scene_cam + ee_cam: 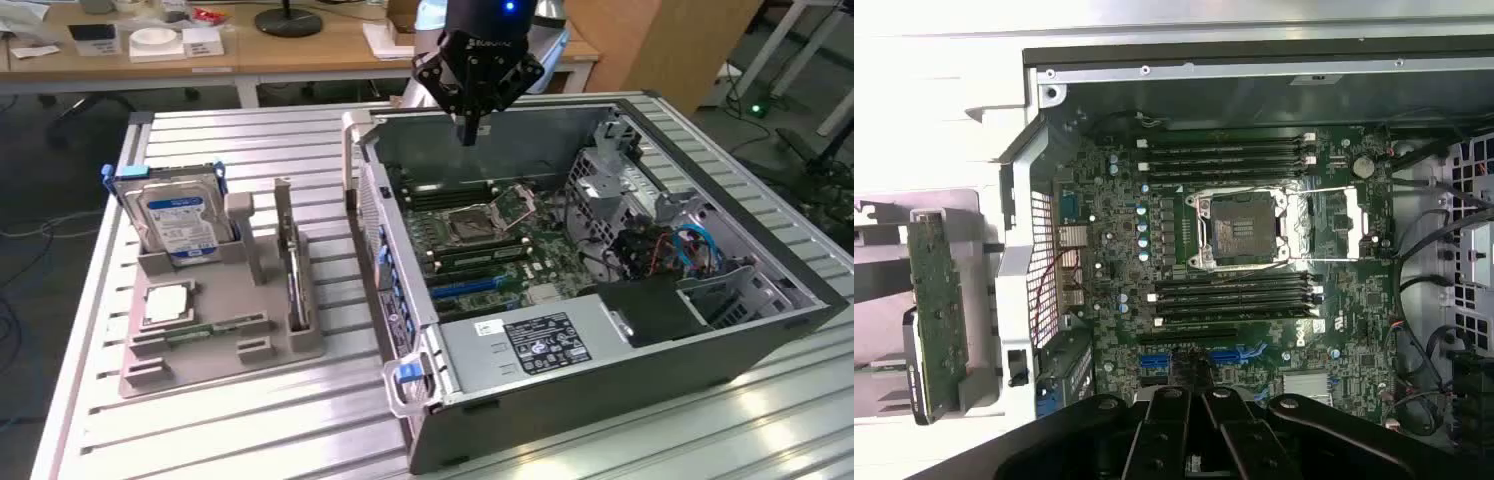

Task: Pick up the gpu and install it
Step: 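Reach for the gpu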

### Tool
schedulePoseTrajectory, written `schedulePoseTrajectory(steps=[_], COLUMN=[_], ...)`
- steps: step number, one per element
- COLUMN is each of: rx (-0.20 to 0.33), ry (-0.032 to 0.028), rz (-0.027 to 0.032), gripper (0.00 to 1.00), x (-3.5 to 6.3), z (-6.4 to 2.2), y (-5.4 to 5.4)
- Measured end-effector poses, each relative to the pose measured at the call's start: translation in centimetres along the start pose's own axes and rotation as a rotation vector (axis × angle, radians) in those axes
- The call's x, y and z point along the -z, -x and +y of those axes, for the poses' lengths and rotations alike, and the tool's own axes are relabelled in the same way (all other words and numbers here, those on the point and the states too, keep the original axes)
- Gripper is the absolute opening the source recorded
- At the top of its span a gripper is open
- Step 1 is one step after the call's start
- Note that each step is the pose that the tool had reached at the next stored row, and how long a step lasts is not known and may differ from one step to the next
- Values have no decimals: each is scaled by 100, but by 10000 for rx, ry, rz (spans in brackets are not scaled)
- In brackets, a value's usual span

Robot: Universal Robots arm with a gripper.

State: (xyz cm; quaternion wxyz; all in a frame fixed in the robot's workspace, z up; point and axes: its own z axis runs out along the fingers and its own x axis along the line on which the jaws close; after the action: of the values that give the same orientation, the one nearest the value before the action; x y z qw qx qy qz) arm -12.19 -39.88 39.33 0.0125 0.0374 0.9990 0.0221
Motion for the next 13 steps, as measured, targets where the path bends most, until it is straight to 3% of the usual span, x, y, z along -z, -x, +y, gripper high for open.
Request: schedulePoseTrajectory(steps=[7,13], rx=[0,0], ry=[1,1], rz=[-1,0], gripper=[10,10], x=[0,2], z=[-2,-7], y=[-18,-101])
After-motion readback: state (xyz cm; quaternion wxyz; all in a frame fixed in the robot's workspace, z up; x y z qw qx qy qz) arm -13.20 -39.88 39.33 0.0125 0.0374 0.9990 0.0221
